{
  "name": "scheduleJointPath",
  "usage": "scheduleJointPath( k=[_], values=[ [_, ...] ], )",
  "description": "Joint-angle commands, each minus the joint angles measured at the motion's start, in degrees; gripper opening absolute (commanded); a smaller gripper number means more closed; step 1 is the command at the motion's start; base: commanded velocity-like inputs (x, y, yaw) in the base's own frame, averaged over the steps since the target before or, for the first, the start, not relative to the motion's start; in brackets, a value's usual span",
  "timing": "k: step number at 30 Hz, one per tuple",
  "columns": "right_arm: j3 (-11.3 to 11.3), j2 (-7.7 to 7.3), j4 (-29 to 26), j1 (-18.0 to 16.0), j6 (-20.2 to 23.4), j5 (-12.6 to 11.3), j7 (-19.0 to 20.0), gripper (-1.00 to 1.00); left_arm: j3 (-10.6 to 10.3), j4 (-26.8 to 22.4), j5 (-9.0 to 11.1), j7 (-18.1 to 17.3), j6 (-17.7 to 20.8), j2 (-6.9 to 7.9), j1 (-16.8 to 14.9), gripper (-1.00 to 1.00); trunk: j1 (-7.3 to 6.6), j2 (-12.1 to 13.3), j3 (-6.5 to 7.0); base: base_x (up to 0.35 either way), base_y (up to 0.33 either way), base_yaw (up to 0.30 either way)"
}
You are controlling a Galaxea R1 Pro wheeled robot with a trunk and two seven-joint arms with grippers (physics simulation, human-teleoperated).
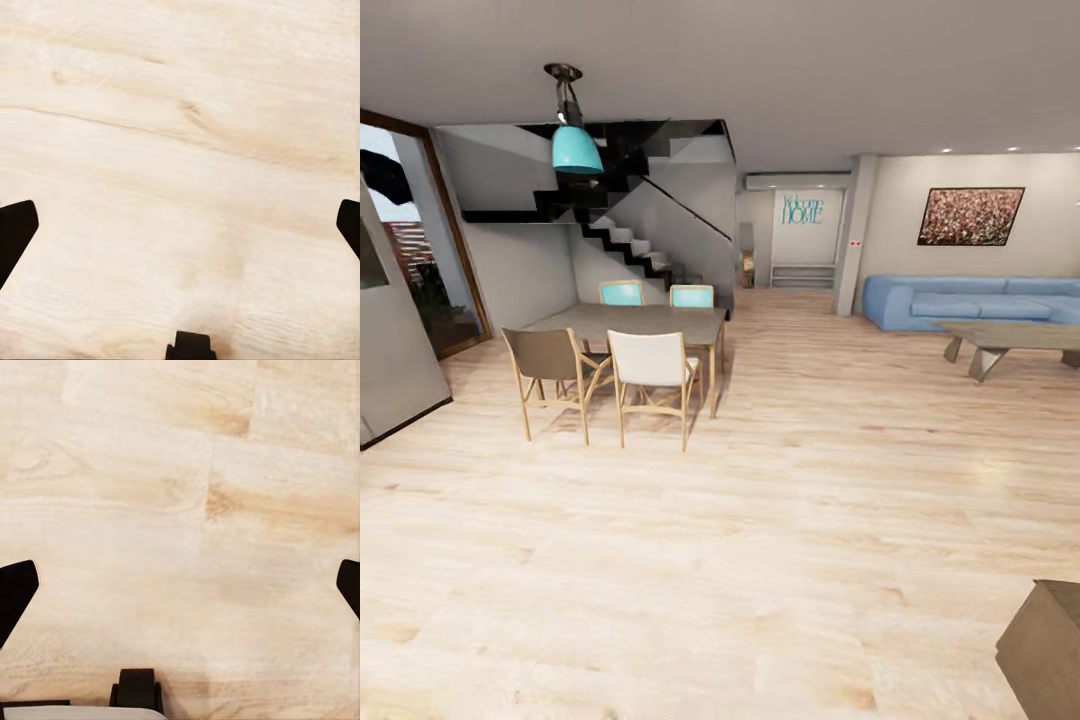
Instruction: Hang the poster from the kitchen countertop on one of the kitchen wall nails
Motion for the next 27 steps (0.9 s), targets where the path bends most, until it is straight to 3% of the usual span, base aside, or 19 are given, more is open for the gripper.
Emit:
scheduleJointPath(
  k=[1, 13, 27],
  values=[
    [0.0, 0.00, 0.0, 0.0, -0.1, 0.4, -0.2, 1.00, 0.0, -0.1, 0.0, 0.0, -0.1, -0.02, 0.0, 1.00, 0.00, 0.0, -0.07, 0.000, 0.000, 0.287],
    [0.0, 0.00, 0.0, 0.0, -0.1, 0.4, -0.2, 1.00, 0.1, -0.1, 0.0, 0.0, -0.1, -0.01, 0.0, 1.00, 0.00, 0.0, -0.37, 0.000, -0.006, 0.276],
    [0.1, -0.01, 0.0, 0.0, -0.1, 0.4, -0.1, 1.00, 0.2, -0.1, 0.0, 0.0, -0.1, -0.02, 0.0, 1.00, 0.00, 0.0, -0.44, 0.030, -0.165, 0.175]
  ],
)
